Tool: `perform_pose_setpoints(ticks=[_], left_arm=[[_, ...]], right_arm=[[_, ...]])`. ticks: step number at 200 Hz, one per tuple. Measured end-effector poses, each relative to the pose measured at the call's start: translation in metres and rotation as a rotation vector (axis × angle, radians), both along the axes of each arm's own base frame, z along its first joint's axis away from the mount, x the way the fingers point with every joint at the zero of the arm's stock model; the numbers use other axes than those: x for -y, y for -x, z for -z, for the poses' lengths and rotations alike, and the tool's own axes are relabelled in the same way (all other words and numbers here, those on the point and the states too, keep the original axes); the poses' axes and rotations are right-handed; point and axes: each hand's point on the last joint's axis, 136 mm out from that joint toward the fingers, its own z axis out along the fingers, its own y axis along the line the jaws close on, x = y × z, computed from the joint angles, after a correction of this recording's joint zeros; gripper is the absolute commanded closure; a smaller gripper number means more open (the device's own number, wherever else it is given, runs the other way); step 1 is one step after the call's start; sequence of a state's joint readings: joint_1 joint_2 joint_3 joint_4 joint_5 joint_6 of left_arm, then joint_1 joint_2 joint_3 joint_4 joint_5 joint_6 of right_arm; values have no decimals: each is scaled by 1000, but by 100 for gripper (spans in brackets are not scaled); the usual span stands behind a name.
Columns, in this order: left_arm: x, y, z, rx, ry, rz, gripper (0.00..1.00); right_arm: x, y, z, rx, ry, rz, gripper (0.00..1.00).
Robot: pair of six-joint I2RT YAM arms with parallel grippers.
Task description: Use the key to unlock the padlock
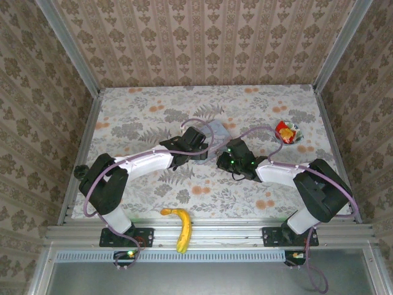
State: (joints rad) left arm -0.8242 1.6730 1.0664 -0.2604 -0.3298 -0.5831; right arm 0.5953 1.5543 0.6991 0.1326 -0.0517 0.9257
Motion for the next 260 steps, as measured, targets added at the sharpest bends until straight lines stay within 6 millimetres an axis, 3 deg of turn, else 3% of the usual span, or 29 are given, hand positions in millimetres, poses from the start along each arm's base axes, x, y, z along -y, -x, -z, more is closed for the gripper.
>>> perform_pose_setpoints(ticks=[106, 260], left_arm=[[1, 0, 1, 4, 9, 1, 0], [6, -2, 5, 1, 83, -1, 7]], right_arm=[[2, -8, 3, 12, -46, 84, 100], [5, -29, 7, 57, -56, 174, 100]])
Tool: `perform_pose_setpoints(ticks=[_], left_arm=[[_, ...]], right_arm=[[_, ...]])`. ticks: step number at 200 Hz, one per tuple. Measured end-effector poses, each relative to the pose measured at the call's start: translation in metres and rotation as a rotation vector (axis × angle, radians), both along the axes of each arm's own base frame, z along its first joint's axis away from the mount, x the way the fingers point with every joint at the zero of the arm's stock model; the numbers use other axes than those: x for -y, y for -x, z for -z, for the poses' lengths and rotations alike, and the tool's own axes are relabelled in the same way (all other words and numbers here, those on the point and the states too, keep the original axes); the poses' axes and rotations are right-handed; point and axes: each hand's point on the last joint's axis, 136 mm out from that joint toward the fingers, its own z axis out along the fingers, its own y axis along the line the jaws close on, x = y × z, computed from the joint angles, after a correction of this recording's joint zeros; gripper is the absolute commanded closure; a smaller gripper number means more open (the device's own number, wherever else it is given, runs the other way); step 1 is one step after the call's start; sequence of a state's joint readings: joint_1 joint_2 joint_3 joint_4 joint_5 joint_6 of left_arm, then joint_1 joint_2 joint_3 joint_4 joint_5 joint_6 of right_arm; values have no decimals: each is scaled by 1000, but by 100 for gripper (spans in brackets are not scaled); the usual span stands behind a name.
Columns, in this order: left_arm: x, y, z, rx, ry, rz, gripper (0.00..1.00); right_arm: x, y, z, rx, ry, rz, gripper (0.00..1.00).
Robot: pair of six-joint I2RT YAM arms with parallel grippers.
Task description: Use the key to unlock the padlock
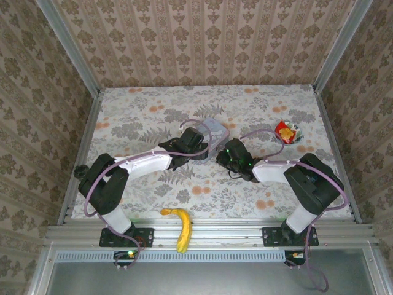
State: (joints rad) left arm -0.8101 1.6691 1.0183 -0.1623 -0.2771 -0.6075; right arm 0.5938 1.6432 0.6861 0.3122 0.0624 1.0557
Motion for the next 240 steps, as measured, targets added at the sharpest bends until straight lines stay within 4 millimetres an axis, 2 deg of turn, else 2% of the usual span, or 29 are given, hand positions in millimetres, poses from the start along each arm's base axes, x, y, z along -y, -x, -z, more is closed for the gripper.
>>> perform_pose_setpoints(ticks=[97, 174, 197, 219, 240], left_arm=[[6, 1, 2, -7, 60, 8, 15], [-2, 1, 2, -25, 102, 0, 19], [-3, 0, 2, -33, 113, -3, 13], [-10, 2, 1, -48, 112, -22, 0], [-15, 6, -2, -57, 109, -37, 0]], right_arm=[[8, -13, -4, 21, -4, 36, 100], [14, -12, -6, 29, -17, 48, 100], [16, -5, -5, 26, -35, 52, 100], [20, 1, -4, 21, -35, 53, 100], [23, 5, -6, 16, -27, 55, 100]])
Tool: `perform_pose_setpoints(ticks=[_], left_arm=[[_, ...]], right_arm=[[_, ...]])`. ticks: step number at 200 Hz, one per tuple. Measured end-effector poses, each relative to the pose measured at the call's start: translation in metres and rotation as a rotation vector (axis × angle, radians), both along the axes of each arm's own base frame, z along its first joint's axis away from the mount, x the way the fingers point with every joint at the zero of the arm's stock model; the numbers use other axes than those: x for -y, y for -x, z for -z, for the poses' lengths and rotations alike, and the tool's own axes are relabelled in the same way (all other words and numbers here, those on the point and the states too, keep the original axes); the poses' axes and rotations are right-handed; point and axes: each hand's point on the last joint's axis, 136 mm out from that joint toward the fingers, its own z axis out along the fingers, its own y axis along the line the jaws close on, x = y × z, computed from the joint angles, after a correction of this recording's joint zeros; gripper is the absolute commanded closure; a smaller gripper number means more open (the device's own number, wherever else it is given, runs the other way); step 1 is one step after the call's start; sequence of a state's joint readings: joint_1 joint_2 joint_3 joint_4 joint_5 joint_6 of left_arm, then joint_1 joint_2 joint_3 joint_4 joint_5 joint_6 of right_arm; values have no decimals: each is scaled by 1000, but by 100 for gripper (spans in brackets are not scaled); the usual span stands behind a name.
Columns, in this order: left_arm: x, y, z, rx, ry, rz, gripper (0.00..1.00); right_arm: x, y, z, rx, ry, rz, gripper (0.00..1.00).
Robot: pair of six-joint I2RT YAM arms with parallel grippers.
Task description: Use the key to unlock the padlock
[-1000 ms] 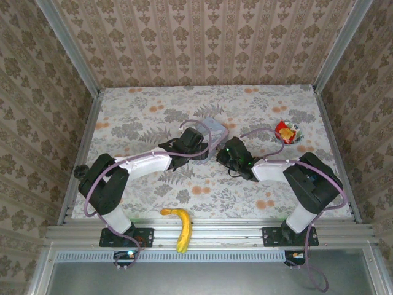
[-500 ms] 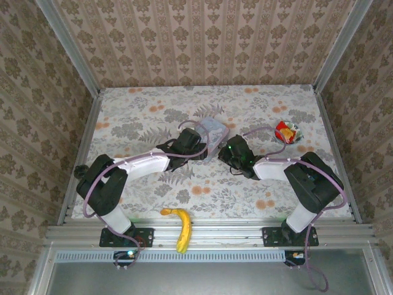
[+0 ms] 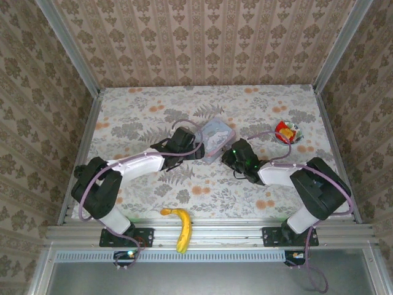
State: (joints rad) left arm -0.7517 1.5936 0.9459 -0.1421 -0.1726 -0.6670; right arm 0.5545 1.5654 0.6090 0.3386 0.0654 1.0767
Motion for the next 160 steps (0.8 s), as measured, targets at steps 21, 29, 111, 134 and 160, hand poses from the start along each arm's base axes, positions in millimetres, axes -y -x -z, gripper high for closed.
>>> perform_pose_setpoints(ticks=[21, 29, 111, 134, 160], left_arm=[[1, 2, -4, 12, -9, 1, 0], [3, 3, -5, 12, -17, 5, 0], [39, -9, 5, 0, -64, 52, 5], [40, -9, 4, 2, -61, 54, 9], [41, -9, 4, 4, -59, 55, 12]], right_arm=[[4, 6, -1, -5, 10, 0, 100], [6, 8, 0, -11, 18, 0, 100], [21, 15, 13, -46, 148, -17, 100], [24, 13, 12, -51, 198, -20, 100], [27, 9, 15, -55, 247, -18, 100]])
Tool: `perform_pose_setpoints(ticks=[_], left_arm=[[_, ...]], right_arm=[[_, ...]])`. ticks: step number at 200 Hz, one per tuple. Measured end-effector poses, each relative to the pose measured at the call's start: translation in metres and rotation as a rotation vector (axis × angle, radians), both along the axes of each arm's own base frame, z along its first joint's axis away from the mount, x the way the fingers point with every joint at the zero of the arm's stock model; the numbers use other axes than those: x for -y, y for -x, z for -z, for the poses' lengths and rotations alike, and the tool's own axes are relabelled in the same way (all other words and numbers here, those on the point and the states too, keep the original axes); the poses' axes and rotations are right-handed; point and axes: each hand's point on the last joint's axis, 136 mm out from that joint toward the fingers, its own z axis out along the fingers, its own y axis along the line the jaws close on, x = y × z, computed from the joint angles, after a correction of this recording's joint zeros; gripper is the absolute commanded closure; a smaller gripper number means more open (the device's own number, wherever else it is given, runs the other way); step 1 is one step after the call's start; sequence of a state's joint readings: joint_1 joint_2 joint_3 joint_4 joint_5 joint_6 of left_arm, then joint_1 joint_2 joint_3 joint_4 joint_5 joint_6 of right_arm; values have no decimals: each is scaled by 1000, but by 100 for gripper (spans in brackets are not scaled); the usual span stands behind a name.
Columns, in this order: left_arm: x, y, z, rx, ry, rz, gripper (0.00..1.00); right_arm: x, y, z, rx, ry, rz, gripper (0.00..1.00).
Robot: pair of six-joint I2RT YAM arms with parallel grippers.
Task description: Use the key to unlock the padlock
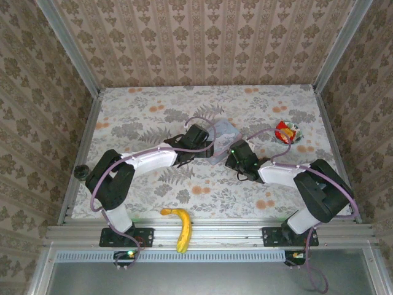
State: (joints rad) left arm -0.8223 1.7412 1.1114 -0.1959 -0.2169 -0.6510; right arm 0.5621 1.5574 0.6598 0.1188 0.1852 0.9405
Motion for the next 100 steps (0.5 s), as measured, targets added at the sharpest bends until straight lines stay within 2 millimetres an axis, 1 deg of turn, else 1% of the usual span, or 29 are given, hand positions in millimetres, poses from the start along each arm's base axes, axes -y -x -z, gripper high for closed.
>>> perform_pose_setpoints(ticks=[38, 81, 100], left_arm=[[1, 0, 0, 0, 4, 3, 14], [2, 0, 0, 6, 12, 3, 15], [3, 0, 1, 7, 17, 4, 17]], right_arm=[[3, -6, 6, 6, 28, 32, 99], [1, -20, 6, 54, -53, 130, 98], [2, -26, 5, 75, -87, 181, 98]])
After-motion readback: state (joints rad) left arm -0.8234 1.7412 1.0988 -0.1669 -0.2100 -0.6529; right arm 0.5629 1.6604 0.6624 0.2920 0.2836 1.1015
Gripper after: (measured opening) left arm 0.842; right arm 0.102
